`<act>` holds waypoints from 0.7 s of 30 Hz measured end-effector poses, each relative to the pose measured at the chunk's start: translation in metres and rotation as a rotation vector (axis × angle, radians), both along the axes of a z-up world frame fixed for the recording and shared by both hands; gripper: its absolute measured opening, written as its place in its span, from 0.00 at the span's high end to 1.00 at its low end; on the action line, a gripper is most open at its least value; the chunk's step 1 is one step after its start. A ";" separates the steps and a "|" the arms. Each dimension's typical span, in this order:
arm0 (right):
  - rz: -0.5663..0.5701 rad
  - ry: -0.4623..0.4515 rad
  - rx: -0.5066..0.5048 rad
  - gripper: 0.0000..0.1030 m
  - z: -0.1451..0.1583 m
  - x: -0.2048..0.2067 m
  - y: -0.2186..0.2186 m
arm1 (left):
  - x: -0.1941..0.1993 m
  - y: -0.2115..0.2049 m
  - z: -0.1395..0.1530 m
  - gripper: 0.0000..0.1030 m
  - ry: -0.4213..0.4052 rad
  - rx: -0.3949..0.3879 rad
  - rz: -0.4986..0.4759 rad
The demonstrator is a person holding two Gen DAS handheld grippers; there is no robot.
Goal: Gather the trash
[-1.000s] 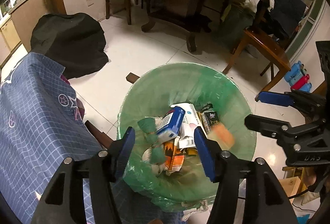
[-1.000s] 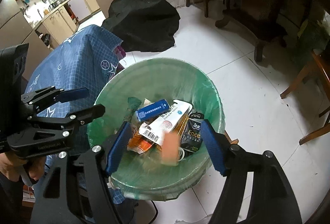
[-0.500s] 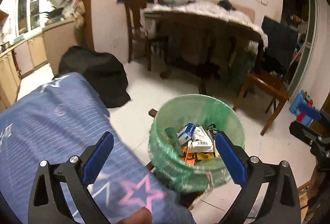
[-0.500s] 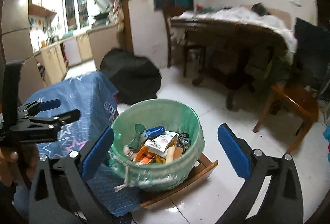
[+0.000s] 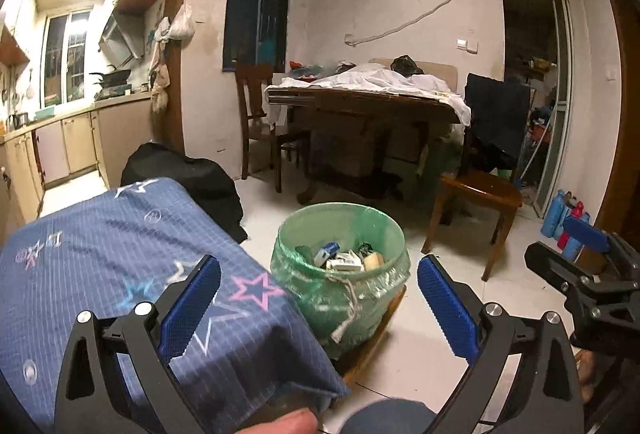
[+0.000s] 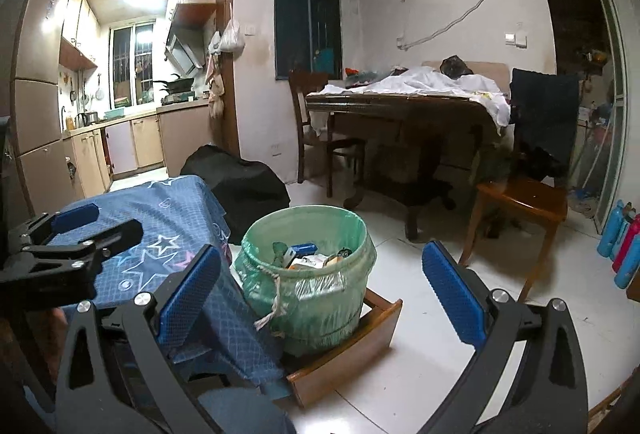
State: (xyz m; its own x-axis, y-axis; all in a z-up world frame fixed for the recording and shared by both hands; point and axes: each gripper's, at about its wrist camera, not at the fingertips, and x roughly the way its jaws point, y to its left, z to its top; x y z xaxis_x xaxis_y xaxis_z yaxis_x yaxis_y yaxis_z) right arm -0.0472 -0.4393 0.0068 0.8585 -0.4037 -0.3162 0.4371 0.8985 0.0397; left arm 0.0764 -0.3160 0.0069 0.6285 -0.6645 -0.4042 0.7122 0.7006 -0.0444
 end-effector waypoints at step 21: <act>0.000 -0.051 -0.048 0.05 0.004 -0.041 0.042 | -0.053 0.040 0.003 0.05 -0.035 0.008 0.077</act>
